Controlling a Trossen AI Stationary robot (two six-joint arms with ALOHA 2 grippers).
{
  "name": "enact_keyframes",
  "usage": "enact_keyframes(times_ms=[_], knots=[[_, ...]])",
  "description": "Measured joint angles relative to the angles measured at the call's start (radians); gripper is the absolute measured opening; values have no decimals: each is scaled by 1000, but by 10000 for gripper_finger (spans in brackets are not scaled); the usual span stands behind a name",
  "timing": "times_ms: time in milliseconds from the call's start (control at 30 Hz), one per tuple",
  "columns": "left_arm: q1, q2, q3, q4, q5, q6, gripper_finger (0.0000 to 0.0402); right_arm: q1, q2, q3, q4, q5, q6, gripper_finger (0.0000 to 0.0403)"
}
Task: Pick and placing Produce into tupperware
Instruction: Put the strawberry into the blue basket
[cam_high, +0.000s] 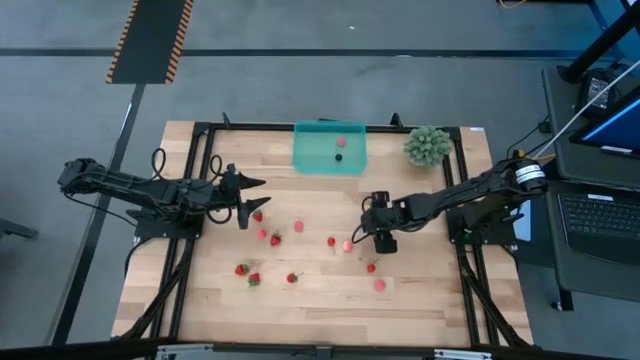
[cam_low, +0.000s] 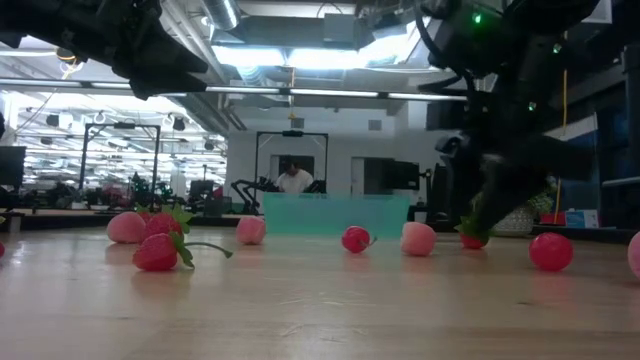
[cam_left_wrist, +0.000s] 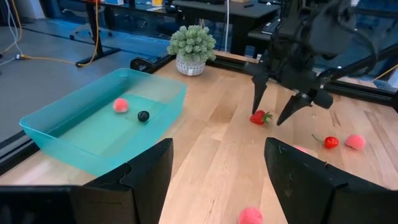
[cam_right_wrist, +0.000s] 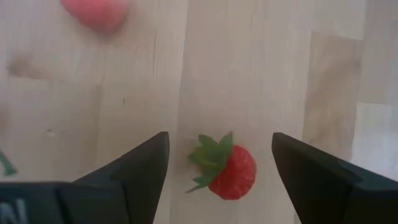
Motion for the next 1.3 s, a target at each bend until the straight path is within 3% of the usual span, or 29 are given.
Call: enact_keyframes(times_ms=[367,833,1300], knots=[[0,0,0,0,0,0,246,0,13,0,14,18,-7,275],[0,0,0,1,0,0,246,0,15,0,10,18,-3,149],[0,0,0,1,0,0,246,0,15,0,12,18,-1,56]])
